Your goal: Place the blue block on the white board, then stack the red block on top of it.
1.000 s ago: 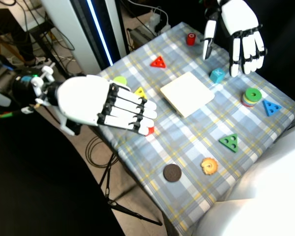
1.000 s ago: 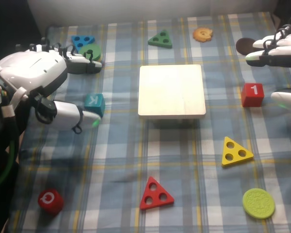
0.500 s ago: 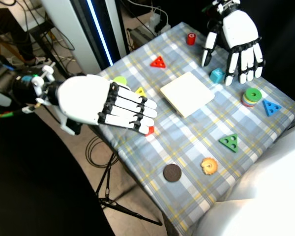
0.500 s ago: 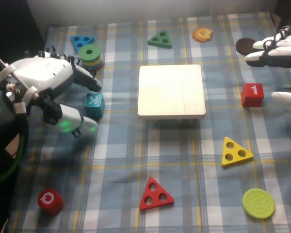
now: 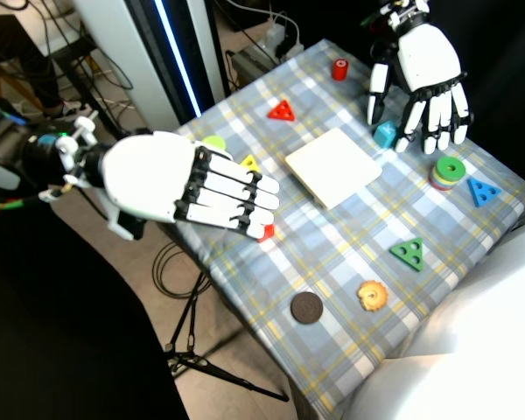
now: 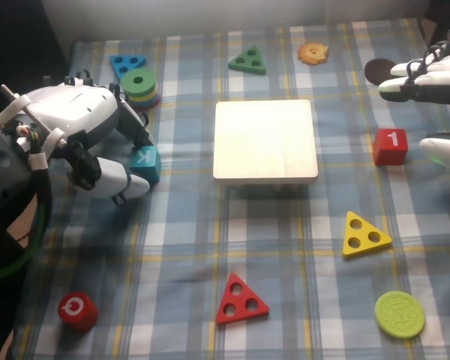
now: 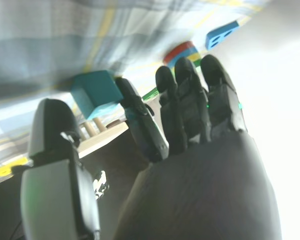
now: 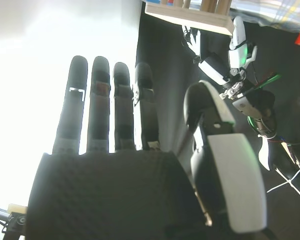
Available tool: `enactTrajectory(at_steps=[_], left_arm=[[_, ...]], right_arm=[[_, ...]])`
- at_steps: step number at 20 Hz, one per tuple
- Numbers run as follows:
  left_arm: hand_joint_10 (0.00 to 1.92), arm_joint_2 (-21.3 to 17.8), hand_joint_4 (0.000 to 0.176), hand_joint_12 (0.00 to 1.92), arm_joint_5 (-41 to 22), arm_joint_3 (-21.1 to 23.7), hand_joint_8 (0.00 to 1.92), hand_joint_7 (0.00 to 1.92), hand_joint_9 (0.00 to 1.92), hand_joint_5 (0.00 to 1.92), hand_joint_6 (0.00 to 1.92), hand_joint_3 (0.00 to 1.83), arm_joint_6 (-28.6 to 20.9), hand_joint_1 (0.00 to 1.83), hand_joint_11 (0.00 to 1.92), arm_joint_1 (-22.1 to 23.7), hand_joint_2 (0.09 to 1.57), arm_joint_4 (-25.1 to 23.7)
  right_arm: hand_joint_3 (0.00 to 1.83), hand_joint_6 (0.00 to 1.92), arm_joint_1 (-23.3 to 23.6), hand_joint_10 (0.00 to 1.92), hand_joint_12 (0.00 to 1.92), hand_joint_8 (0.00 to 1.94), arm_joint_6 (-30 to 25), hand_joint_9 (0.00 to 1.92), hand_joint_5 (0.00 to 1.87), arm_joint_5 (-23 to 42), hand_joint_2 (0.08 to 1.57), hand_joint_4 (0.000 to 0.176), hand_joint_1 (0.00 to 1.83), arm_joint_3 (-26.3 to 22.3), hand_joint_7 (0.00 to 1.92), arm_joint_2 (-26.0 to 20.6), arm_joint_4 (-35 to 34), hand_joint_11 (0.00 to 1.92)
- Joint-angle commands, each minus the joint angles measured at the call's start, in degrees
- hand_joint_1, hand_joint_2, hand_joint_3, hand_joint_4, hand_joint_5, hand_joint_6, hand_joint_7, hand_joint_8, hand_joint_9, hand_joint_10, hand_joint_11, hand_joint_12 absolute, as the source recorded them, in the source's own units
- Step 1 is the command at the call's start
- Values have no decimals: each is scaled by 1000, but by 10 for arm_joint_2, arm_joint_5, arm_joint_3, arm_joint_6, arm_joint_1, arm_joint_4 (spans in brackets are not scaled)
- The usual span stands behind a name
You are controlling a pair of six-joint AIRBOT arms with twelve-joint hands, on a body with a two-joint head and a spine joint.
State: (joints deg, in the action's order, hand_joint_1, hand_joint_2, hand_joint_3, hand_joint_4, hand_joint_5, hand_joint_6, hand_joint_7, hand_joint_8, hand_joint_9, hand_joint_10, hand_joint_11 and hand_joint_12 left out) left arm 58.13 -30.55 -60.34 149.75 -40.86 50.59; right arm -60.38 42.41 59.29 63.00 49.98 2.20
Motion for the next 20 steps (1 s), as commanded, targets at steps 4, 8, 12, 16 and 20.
enactTrajectory(at_steps=[4, 8, 12, 16, 20], left_arm=[[11, 3, 176, 621, -52, -6, 10, 628, 468, 1008, 913, 0, 0, 1024, 17, 11, 1093, -11], [6, 3, 176, 715, -65, -5, 3, 687, 515, 977, 971, 1, -29, 1016, 2, 14, 1109, -10], [1, -7, 176, 738, -102, 13, 2, 703, 504, 969, 987, 1, -79, 1016, 10, 14, 1114, -39], [5, -12, 176, 753, -136, 31, 7, 738, 525, 1002, 933, 0, -121, 1026, 25, 27, 1100, -88], [1, 5, 176, 690, -144, 33, 0, 724, 502, 1055, 846, 0, -171, 1044, 4, 55, 1078, -148]], right_arm=[[5, 1, 7, 8, 742, 6, -3, 468, 468, 66, 1372, 0, 398, 3, 452, 1, -13, 185], [4, 3, 6, 11, 751, 10, -5, 490, 477, 66, 1376, 0, 399, 2, 477, 1, -13, 209], [1, 0, 4, 1, 706, 1, -6, 490, 474, 67, 1388, 0, 385, 2, 481, 1, -13, 217], [1, 1, 4, 1, 684, 1, -6, 487, 474, 67, 1392, 0, 359, 3, 478, 2, -13, 215], [1, 2, 4, 1, 673, 2, -6, 490, 478, 67, 1397, 0, 380, 3, 485, 4, -13, 222]])
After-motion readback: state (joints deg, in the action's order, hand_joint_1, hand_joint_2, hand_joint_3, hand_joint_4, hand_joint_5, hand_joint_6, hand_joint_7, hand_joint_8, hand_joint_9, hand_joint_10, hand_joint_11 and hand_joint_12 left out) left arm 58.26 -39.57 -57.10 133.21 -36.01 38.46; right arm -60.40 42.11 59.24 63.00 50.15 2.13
